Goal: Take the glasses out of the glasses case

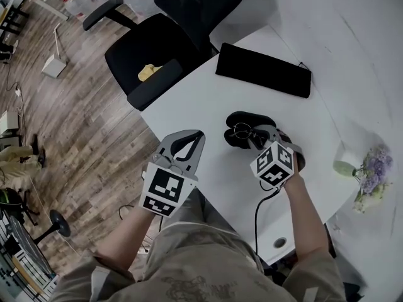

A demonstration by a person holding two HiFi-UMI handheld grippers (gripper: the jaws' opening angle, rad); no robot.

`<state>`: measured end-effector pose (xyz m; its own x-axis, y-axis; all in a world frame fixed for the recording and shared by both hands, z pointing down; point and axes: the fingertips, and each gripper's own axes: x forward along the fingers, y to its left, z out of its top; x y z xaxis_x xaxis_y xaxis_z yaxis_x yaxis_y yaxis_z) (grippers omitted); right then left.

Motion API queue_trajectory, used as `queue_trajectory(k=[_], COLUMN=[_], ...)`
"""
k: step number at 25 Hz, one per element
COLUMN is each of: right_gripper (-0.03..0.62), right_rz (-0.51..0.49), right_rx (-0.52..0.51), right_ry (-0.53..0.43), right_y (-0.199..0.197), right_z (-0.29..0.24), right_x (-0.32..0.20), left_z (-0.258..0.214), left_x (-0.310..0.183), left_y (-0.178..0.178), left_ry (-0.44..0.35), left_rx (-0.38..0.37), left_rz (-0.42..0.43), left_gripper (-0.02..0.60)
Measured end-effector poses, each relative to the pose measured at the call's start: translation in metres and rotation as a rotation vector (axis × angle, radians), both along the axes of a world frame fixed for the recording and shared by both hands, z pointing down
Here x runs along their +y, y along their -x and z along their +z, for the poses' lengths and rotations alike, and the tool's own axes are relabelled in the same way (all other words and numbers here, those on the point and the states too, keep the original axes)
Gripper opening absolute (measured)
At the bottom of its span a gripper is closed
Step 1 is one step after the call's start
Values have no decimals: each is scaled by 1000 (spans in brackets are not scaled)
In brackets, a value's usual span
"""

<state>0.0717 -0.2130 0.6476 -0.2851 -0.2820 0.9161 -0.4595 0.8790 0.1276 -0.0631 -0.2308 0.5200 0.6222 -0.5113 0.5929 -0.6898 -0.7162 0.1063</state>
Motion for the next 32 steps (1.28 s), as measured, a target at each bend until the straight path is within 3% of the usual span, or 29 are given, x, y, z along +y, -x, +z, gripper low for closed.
queue_trajectory(k=[5, 15, 22, 27, 32], right_gripper=[120, 120, 120, 120, 120], right_rz=[116, 254, 298, 318, 379], right_rx=[-129, -249, -349, -460, -547], right_ry=[-68, -379, -605, -823, -937], right_y=[0, -17, -22, -23, -31], right_z=[-39, -164, -277, -366, -423], right_x=[-10, -32, -18, 1, 33], left_z=[-13, -73, -139, -194, -247], left_x=[4, 1, 1, 7, 23], left_y=[2, 5, 6, 9, 10], left_ry=[-24, -148, -293, -412, -521], left_rx=[4, 30, 56, 80, 127], left_rz=[-9, -33, -32, -33, -43], left_gripper=[17, 17, 17, 17, 17])
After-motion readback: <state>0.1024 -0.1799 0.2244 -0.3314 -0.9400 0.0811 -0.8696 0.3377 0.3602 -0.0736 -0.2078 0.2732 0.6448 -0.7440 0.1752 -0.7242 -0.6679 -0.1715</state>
